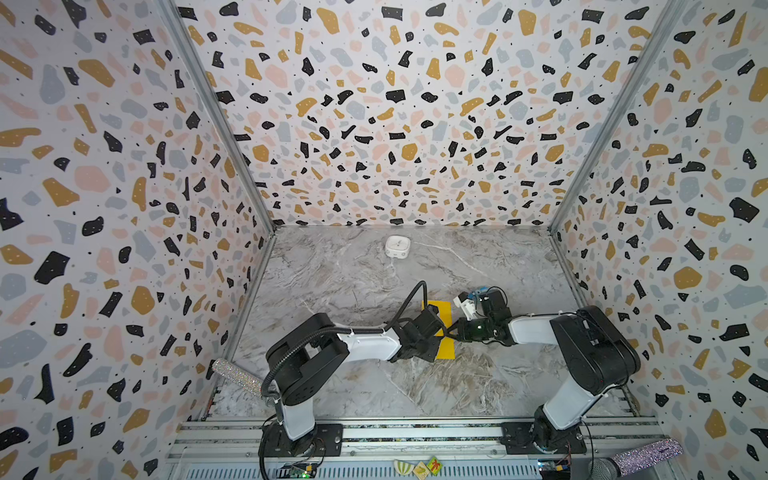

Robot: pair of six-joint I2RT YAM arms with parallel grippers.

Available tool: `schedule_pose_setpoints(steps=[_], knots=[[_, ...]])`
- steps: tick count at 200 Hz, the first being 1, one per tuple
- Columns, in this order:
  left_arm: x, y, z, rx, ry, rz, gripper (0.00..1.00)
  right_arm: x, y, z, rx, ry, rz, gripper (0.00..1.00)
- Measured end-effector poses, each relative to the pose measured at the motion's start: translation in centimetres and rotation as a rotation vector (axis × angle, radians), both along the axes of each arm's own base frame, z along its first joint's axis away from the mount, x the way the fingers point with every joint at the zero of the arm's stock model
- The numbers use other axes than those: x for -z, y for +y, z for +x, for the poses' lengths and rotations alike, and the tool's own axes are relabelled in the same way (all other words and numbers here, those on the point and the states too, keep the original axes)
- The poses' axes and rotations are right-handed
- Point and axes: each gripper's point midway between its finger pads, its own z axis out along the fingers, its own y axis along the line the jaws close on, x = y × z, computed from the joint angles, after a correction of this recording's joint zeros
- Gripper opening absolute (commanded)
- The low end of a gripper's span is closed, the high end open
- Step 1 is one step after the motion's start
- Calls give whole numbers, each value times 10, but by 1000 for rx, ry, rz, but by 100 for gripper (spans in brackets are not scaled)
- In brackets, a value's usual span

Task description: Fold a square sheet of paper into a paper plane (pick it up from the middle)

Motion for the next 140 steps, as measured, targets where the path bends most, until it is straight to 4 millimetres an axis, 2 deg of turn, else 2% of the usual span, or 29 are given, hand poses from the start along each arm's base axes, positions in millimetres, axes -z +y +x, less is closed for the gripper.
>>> schedule_pose_setpoints(steps=[59, 85, 111, 140], knots=[[0, 0, 0, 0, 0, 0, 0, -4, -28, 16, 88, -58, -110, 5], [0, 0, 0, 0, 0, 0, 0, -21, -36, 21, 125, -112, -142, 6], [0, 0, 0, 0, 0, -1, 0, -37, -18, 13, 69, -158, -125, 6], [0, 0, 0, 0, 0, 0, 0, -28, 3, -5, -12, -114, -102, 7]])
